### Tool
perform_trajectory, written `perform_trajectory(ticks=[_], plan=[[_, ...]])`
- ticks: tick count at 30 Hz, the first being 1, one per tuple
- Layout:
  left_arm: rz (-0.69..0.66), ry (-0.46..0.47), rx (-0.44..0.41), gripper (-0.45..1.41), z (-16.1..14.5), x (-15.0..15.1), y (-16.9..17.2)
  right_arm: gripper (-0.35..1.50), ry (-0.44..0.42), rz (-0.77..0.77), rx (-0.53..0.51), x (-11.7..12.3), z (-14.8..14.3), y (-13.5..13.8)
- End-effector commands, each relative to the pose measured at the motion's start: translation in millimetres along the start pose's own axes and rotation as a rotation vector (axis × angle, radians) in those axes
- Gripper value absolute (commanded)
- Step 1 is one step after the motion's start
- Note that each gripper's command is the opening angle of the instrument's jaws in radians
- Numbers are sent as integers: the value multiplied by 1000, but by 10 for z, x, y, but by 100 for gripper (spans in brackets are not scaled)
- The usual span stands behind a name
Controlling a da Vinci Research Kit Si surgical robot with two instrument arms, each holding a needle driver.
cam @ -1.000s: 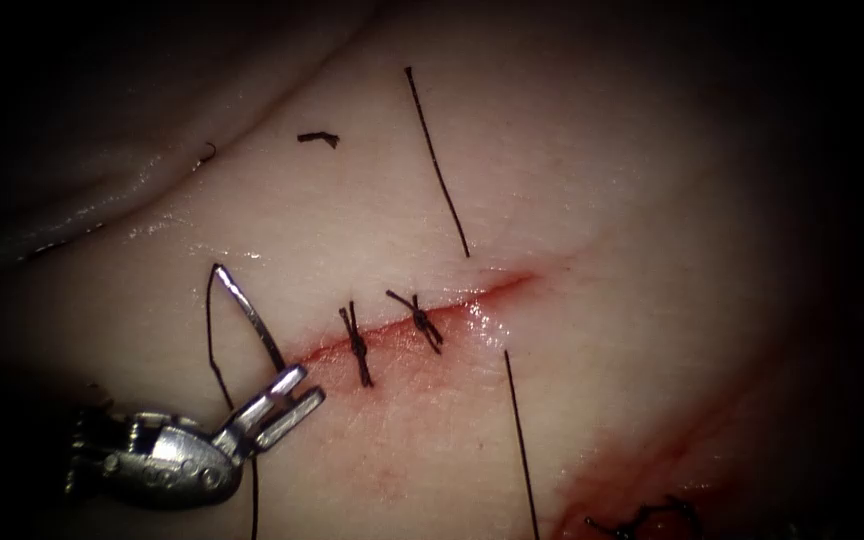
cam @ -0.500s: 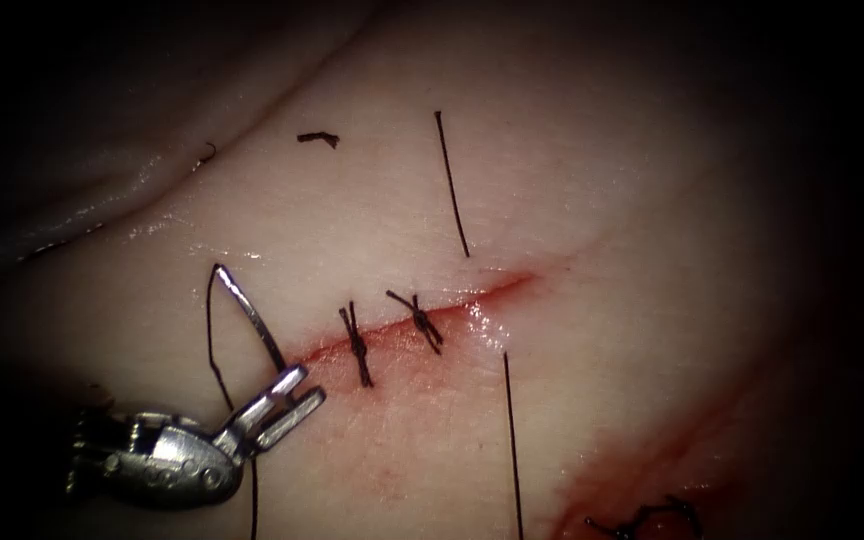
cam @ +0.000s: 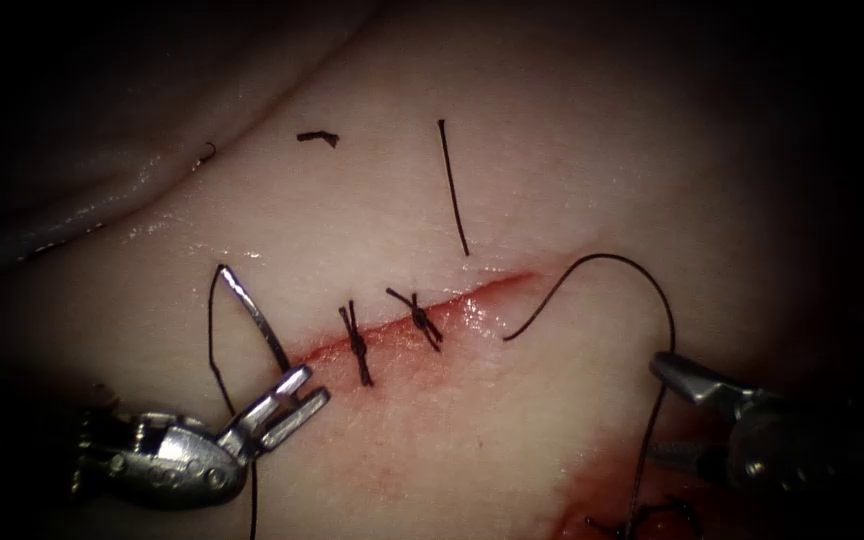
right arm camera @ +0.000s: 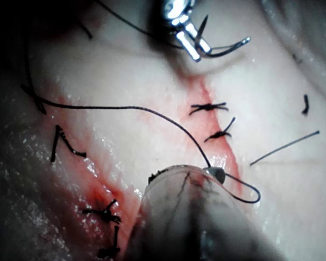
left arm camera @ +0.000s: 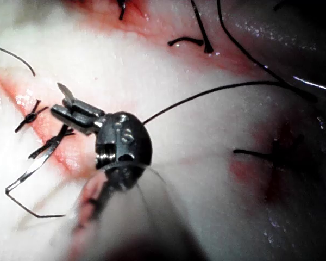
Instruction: Wound Closure
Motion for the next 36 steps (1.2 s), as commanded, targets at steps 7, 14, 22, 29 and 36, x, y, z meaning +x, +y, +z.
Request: perform_trajectory(ticks=[7, 14, 22, 29, 36], plan=[[-1, -2, -6, -45, 0, -4, 7, 148, -38, -40, 14, -6, 30, 20], [0, -8, -18, -45, 0, -4, 6, 148, 5, 104, 64, -30, -2, 20], [-3, -95, 15, -45, 2, -2, -4, 148, 237, 452, 69, -51, -53, 36], [51, -231, 83, -45, 6, 2, -25, 148, 259, 702, 29, -68, -83, 60], [80, -338, 80, -45, 12, -8, -40, 148, 163, 610, -42, -76, -85, 70]])
